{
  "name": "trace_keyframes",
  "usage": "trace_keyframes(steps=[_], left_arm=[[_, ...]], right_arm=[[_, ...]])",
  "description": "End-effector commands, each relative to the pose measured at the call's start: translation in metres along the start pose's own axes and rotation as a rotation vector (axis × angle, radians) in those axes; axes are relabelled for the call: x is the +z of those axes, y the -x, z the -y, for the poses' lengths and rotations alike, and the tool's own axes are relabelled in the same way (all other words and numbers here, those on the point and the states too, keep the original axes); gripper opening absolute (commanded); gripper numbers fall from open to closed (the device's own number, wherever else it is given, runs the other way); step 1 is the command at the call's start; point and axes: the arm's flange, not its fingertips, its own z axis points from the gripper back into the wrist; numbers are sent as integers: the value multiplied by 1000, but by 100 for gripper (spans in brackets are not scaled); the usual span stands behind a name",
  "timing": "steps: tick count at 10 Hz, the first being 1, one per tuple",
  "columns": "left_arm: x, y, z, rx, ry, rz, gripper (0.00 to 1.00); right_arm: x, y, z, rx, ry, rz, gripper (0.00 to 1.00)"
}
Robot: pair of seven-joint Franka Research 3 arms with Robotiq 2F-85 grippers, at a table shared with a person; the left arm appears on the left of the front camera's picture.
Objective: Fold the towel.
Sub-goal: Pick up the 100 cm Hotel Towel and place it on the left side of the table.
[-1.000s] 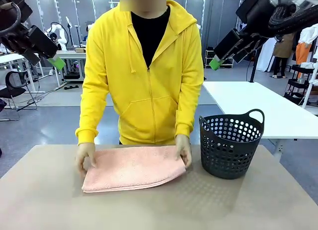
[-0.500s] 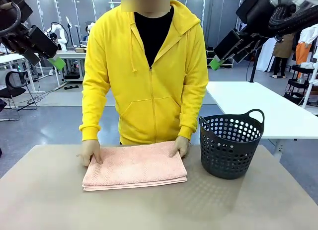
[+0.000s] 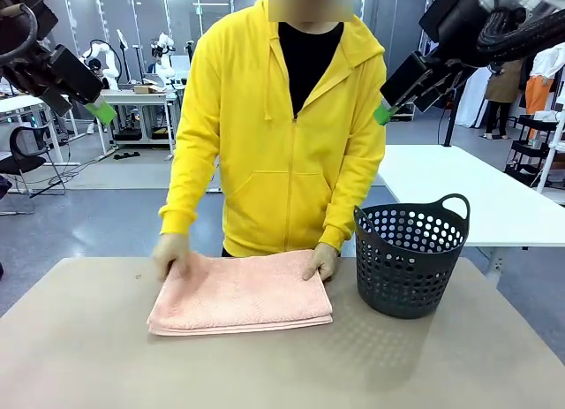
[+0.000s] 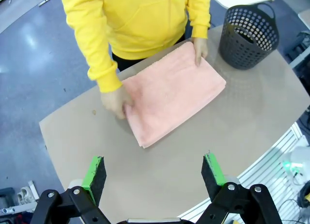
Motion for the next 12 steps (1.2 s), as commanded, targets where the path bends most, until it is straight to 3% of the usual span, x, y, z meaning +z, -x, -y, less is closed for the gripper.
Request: trace_keyframes(steps=[1, 12], left_arm=[[3, -3, 0, 8, 0, -10, 100], [3, -3, 0, 8, 0, -10, 100]], right_arm=[[1, -2, 1, -2, -2, -9, 100], [1, -2, 1, -2, -2, -9, 100]])
